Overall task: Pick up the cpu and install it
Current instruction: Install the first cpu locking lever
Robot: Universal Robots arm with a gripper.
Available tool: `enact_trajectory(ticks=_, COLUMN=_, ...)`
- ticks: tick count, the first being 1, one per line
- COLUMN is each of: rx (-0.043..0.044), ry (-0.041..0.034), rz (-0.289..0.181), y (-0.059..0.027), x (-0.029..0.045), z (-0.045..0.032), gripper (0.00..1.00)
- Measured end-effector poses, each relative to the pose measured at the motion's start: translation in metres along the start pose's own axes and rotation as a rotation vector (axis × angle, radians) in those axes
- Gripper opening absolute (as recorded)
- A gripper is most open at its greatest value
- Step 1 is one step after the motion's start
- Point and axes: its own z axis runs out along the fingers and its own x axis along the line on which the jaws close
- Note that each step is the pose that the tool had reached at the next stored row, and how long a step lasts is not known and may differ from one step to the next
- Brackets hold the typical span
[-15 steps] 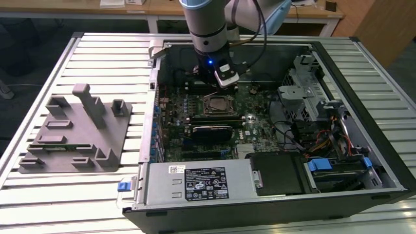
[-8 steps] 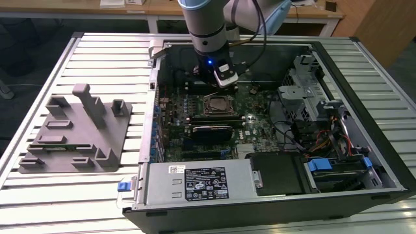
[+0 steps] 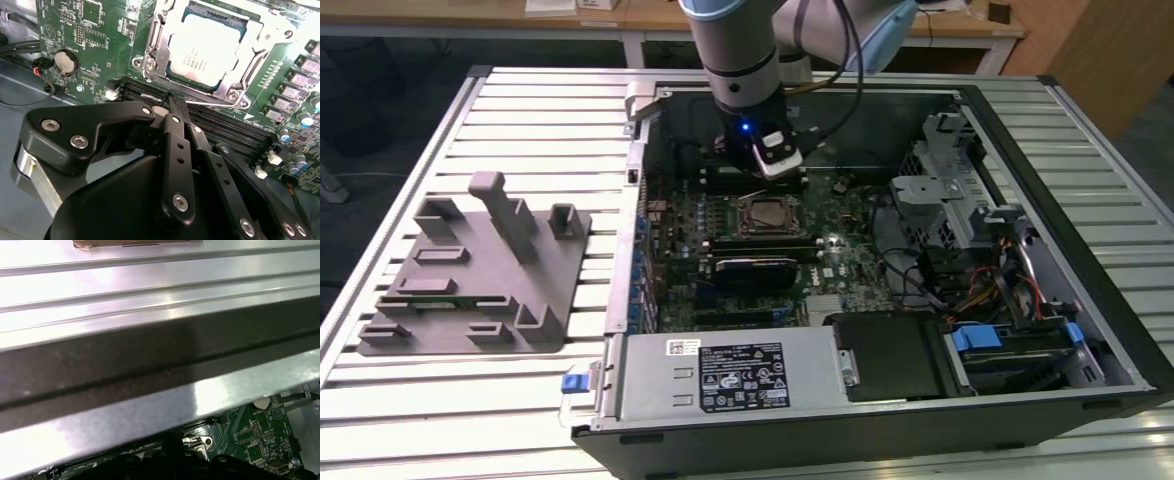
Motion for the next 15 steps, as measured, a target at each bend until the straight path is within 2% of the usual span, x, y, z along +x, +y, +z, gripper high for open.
enact_trajectory(ticks=8, rx=0.0069, ry=-0.0099, rz=0.035, y=0.0008, x=0.0039, z=0.0029, gripper=0.11)
enact_trajectory(ticks=15, rx=0.0169, ry=-0.0191, rz=0.081, y=0.0025, x=0.0056, z=0.0055, gripper=0.11)
